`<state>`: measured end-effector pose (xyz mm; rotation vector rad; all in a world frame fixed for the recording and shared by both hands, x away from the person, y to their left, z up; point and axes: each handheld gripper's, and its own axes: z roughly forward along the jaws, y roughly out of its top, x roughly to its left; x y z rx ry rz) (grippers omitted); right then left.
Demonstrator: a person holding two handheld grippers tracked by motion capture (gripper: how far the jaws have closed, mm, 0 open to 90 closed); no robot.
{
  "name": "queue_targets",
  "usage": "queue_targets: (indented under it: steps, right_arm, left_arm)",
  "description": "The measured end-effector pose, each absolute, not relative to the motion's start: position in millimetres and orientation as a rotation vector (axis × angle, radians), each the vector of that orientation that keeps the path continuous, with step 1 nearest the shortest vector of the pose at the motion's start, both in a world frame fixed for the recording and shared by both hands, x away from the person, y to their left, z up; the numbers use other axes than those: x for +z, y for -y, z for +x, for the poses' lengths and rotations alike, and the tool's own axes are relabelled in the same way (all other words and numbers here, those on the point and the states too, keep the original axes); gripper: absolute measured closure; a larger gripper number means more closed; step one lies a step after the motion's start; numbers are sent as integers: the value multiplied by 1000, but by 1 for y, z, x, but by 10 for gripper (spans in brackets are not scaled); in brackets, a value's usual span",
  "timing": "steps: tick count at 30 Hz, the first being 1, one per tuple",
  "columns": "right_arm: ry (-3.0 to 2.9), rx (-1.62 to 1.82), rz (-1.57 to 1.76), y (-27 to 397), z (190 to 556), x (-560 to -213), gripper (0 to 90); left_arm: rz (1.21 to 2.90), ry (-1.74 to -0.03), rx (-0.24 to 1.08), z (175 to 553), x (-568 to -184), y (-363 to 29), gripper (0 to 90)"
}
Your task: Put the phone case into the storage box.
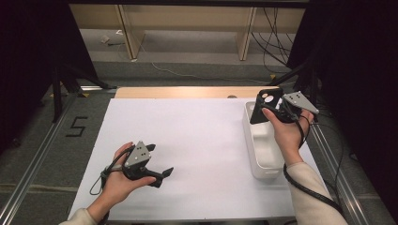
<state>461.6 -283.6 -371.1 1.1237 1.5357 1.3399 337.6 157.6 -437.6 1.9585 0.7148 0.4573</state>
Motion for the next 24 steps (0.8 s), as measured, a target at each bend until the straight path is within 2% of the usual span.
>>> queue_targets:
  steps: [24]
  right_arm:
    - [-1540,1330,1128,284,471,-374,159]
  left_arm:
    - [1958,-715,458,338,-438,-158,0]
